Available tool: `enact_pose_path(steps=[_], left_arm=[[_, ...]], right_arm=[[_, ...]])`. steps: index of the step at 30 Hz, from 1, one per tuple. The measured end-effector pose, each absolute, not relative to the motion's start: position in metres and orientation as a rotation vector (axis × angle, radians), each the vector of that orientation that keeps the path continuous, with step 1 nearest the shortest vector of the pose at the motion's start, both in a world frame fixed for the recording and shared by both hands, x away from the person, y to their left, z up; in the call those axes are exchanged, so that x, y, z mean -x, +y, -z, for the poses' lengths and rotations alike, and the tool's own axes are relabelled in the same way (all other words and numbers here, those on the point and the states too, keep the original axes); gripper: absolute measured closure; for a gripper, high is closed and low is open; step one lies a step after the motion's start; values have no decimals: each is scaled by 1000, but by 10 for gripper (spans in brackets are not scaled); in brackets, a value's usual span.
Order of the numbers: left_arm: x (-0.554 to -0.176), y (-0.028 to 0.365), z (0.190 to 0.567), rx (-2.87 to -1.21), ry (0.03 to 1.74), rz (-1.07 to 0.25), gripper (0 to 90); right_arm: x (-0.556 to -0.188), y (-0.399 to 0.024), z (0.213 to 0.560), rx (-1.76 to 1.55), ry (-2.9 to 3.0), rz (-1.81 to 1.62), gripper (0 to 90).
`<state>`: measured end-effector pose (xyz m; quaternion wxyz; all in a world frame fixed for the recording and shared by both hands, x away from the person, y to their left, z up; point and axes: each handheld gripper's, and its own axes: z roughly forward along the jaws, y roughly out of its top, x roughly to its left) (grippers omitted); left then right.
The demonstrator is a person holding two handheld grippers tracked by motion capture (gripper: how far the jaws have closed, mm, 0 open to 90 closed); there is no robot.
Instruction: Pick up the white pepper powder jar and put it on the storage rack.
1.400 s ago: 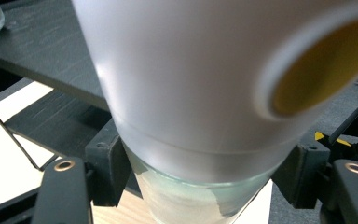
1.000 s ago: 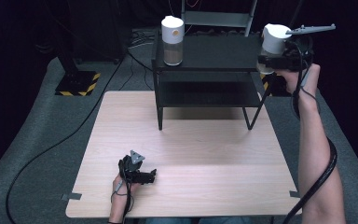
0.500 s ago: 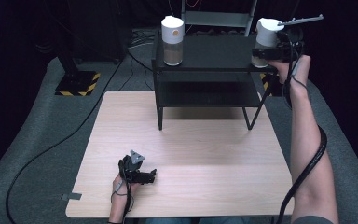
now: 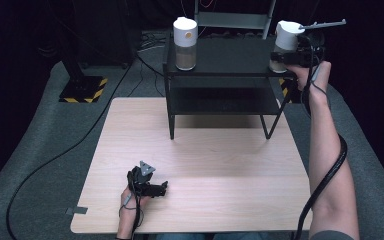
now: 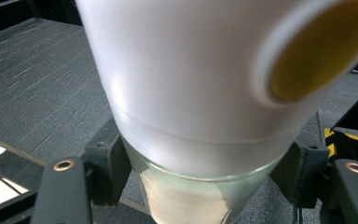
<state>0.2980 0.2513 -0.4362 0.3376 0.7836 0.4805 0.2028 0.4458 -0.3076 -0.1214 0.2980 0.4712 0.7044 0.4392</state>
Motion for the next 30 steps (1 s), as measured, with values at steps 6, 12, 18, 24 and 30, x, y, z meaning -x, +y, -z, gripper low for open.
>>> enact_pose_path(steps=[6, 12, 18, 24, 30], left_arm=[[-298, 251, 436, -2042, 1252, -528, 19], [-298, 251, 436, -2043, 1252, -528, 20], [-298, 251, 436, -2042, 1251, -529, 21], [-298, 251, 436, -2042, 1250, -530, 22], [-298, 251, 436, -2043, 1250, -529, 22]], right_arm=[[-448, -305, 118, -1258, 1881, -1151, 294], [-449, -306, 112, -1278, 1909, -1137, 208], [-437, -299, 108, -1297, 1933, -1082, 57], [-408, -304, 115, -1263, 1943, -1088, 30], [-376, -313, 139, -1233, 1983, -1091, 16]])
